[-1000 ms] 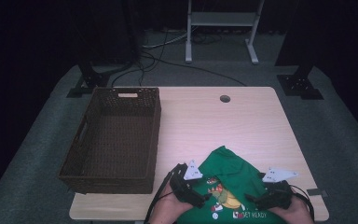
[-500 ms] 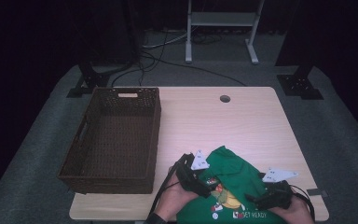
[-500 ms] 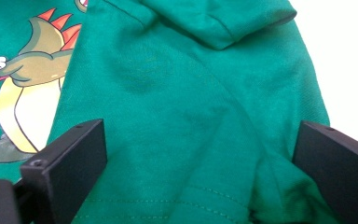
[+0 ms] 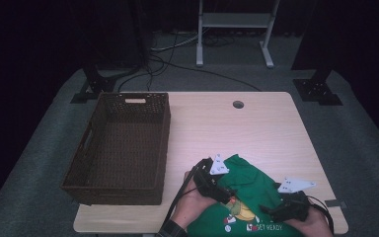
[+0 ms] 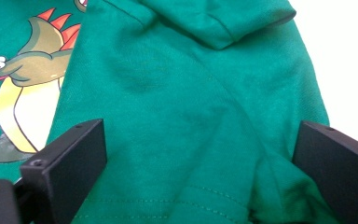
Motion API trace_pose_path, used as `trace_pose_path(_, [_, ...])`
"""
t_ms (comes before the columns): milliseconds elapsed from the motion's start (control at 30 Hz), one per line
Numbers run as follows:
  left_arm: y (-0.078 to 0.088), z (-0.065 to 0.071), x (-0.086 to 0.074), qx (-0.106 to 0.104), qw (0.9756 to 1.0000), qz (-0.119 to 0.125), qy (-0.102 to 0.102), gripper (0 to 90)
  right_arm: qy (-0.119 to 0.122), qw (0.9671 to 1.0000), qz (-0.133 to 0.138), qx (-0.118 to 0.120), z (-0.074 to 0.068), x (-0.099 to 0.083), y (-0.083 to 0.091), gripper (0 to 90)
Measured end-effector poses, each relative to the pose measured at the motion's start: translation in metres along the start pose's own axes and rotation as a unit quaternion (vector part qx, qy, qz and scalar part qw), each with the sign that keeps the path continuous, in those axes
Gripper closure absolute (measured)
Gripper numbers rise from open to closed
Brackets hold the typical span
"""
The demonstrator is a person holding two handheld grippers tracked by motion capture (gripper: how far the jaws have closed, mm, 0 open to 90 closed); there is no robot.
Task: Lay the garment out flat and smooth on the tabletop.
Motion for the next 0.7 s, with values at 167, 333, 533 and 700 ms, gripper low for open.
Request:
trace_pose_path(167, [-0.006, 0.003, 0.012, -0.004, 0.9999, 0.009, -0.003, 5.9, -0.001, 1.0, 0.0, -0.001, 0.002, -0.002, 0.002, 2.3])
trace_pose_path(333, [-0.015, 0.008, 0.022, -0.009, 0.9998, 0.011, -0.011, 8.8, -0.004, 1.0, -0.002, -0.002, 0.005, -0.005, 0.005, 2.3])
trace_pose_path(533, [-0.024, 0.012, 0.029, -0.017, 0.9996, 0.018, -0.015, 19.0, -0.003, 1.0, -0.001, -0.002, 0.006, -0.006, 0.006, 2.3])
trace_pose_path(700, [-0.034, 0.011, 0.028, -0.022, 0.9997, 0.011, -0.009, 28.5, -0.003, 1.0, -0.001, -0.003, 0.007, -0.006, 0.006, 2.3])
Point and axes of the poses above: each handheld gripper's, and its own axes: y roughly backward along the jaws, x roughly out of its top, z roughly to its right, the point moved 7 cm from there along -y, roughly forward along the jaws, and after that the axes turned 5 degrees about y, right-handed, at the moved point
